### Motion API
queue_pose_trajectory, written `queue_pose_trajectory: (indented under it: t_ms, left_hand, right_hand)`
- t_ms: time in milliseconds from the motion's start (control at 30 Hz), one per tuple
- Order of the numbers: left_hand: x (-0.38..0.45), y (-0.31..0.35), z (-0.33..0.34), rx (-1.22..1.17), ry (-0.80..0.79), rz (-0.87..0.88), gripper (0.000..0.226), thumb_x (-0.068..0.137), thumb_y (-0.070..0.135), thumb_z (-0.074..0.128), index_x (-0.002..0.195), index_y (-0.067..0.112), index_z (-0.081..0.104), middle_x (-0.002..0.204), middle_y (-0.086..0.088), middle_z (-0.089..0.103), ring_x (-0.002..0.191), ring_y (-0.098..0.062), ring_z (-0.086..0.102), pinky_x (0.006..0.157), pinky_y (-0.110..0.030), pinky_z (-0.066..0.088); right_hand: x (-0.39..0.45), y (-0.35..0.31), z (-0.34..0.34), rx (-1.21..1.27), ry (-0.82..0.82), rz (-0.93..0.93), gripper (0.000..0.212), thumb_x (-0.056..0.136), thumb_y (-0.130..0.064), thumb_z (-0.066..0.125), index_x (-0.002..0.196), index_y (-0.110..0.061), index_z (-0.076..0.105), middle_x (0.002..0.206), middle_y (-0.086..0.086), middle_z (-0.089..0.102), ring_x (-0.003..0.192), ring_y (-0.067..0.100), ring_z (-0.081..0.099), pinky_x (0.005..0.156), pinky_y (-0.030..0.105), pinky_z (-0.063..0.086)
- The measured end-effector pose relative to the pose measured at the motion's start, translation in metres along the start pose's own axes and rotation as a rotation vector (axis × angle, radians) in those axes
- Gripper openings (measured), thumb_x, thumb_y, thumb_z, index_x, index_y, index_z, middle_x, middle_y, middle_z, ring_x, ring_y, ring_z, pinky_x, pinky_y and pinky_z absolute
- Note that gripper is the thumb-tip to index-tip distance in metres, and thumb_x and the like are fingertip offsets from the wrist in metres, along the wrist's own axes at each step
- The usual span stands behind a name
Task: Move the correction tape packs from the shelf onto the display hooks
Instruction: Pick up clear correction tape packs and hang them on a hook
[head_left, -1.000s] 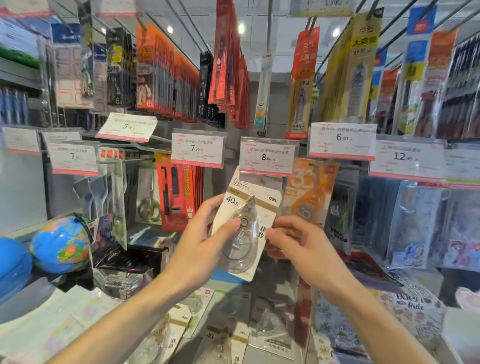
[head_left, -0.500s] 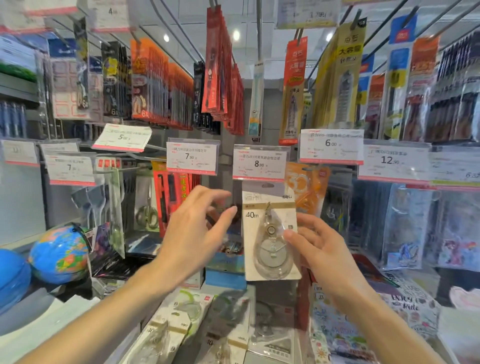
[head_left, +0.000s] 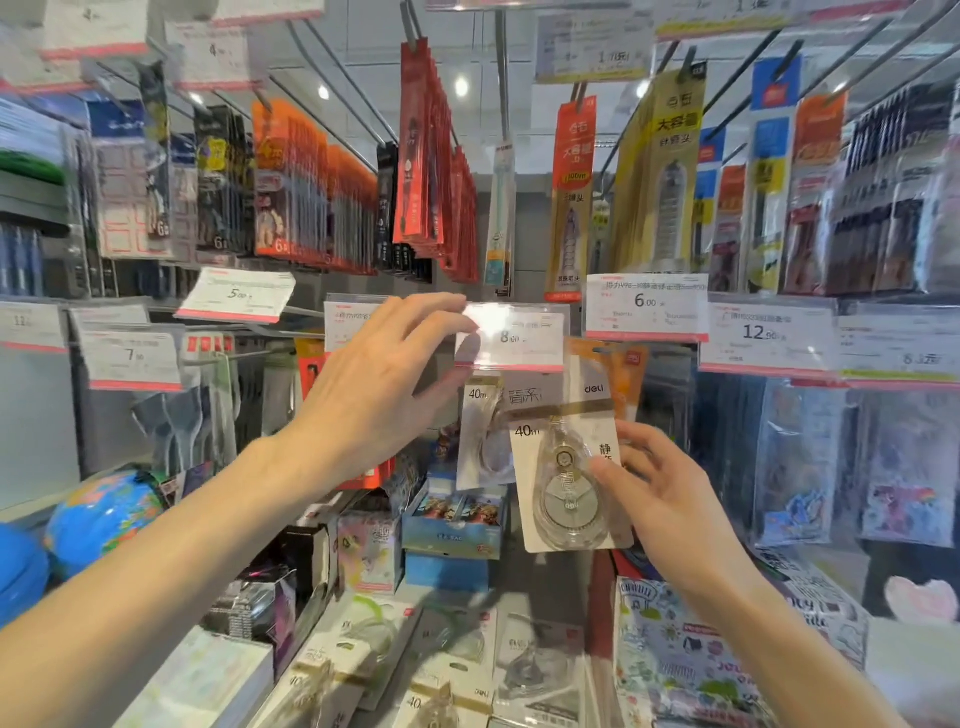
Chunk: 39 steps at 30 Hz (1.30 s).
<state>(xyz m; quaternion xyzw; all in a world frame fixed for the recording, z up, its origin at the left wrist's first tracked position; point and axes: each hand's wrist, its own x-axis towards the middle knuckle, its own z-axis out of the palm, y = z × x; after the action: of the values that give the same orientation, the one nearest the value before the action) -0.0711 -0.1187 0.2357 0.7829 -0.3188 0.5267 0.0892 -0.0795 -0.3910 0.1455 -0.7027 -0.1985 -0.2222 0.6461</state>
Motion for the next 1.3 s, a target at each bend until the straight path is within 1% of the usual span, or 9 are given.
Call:
queue_pose_trajectory:
  t_ms: [67, 133, 233, 433, 833, 967, 1067, 1167, 1300]
  left_hand:
    - [0.001, -0.002, -0.005, -0.103, -0.012, -0.042, 0.029, 0.1, 0.032, 0.058, 0.125, 0.018, 0.063, 0.138, 0.002, 0.063, 0.117, -0.011, 0.061, 0.092, -0.023, 0.051]
    - [0.004, -0.001, -0.01, -0.207, 0.012, -0.105, 0.024, 0.102, 0.029, 0.057, 0.123, 0.021, 0.064, 0.115, 0.014, 0.068, 0.089, 0.009, 0.06, 0.074, -0.006, 0.043]
    - [0.008, 0.003, -0.012, -0.311, 0.046, -0.176, 0.019, 0.103, 0.025, 0.059, 0.12, 0.021, 0.066, 0.084, 0.024, 0.059, 0.067, 0.017, 0.056, 0.061, -0.003, 0.039]
    - [0.007, 0.006, -0.015, -0.389, 0.01, -0.225, 0.019, 0.104, 0.026, 0.057, 0.12, 0.02, 0.066, 0.079, 0.019, 0.061, 0.056, 0.009, 0.057, 0.054, -0.006, 0.039]
    - [0.001, 0.006, -0.011, -0.444, 0.02, -0.271, 0.024, 0.103, 0.026, 0.06, 0.125, 0.023, 0.067, 0.097, 0.026, 0.066, 0.076, 0.006, 0.062, 0.066, -0.006, 0.043]
    - [-0.014, 0.006, 0.0, -0.422, 0.06, -0.252, 0.035, 0.1, 0.021, 0.064, 0.135, 0.023, 0.065, 0.131, 0.016, 0.066, 0.09, -0.007, 0.067, 0.071, -0.014, 0.052]
    - [-0.035, 0.009, 0.018, -0.43, 0.082, -0.274, 0.042, 0.097, 0.012, 0.067, 0.138, 0.02, 0.062, 0.127, 0.01, 0.065, 0.089, -0.009, 0.066, 0.069, -0.011, 0.05]
    - [-0.056, 0.012, 0.041, -0.466, 0.063, -0.359, 0.033, 0.096, 0.012, 0.068, 0.126, 0.025, 0.064, 0.116, 0.011, 0.066, 0.094, -0.005, 0.065, 0.071, -0.01, 0.05]
    - [-0.067, 0.013, 0.074, -0.514, 0.006, -0.531, 0.04, 0.098, 0.03, 0.065, 0.137, 0.031, 0.055, 0.128, 0.015, 0.063, 0.115, 0.005, 0.059, 0.099, -0.031, 0.052]
  right_hand:
    - [0.003, -0.001, 0.003, -0.041, -0.009, -0.01, 0.032, 0.093, -0.037, 0.071, 0.123, -0.037, 0.063, 0.113, -0.017, 0.078, 0.1, 0.002, 0.076, 0.075, 0.012, 0.058]
    - [0.008, -0.002, 0.008, -0.075, -0.02, -0.018, 0.027, 0.097, -0.033, 0.069, 0.123, -0.035, 0.062, 0.114, -0.018, 0.077, 0.102, 0.0, 0.075, 0.077, 0.012, 0.058]
    - [0.016, -0.005, 0.017, -0.087, -0.031, -0.028, 0.022, 0.1, -0.025, 0.067, 0.12, -0.031, 0.063, 0.109, -0.02, 0.078, 0.098, -0.002, 0.075, 0.074, 0.009, 0.056]
    - [0.028, -0.006, 0.031, -0.086, 0.012, -0.013, 0.033, 0.1, -0.023, 0.067, 0.131, -0.028, 0.059, 0.108, -0.015, 0.079, 0.095, -0.002, 0.076, 0.071, 0.011, 0.057]
    - [0.039, 0.007, 0.044, -0.165, 0.103, 0.009, 0.04, 0.1, -0.021, 0.066, 0.134, -0.036, 0.05, 0.093, -0.029, 0.075, 0.09, -0.021, 0.067, 0.067, 0.002, 0.051]
    - [0.039, 0.013, 0.05, -0.212, 0.104, -0.016, 0.051, 0.102, -0.028, 0.063, 0.147, -0.039, 0.043, 0.114, -0.028, 0.067, 0.094, -0.026, 0.062, 0.07, 0.002, 0.051]
    - [0.04, 0.016, 0.052, -0.264, 0.096, -0.032, 0.053, 0.104, -0.028, 0.058, 0.152, -0.04, 0.04, 0.109, -0.047, 0.059, 0.099, -0.031, 0.058, 0.075, -0.002, 0.048]
    - [0.043, 0.018, 0.057, -0.314, 0.076, -0.036, 0.058, 0.107, -0.029, 0.052, 0.16, -0.036, 0.03, 0.136, -0.033, 0.058, 0.106, -0.016, 0.063, 0.095, 0.015, 0.051]
    - [0.05, 0.021, 0.06, -0.381, 0.09, -0.024, 0.053, 0.109, -0.019, 0.041, 0.16, -0.029, 0.031, 0.106, -0.019, 0.067, 0.078, -0.013, 0.058, 0.063, -0.004, 0.041]
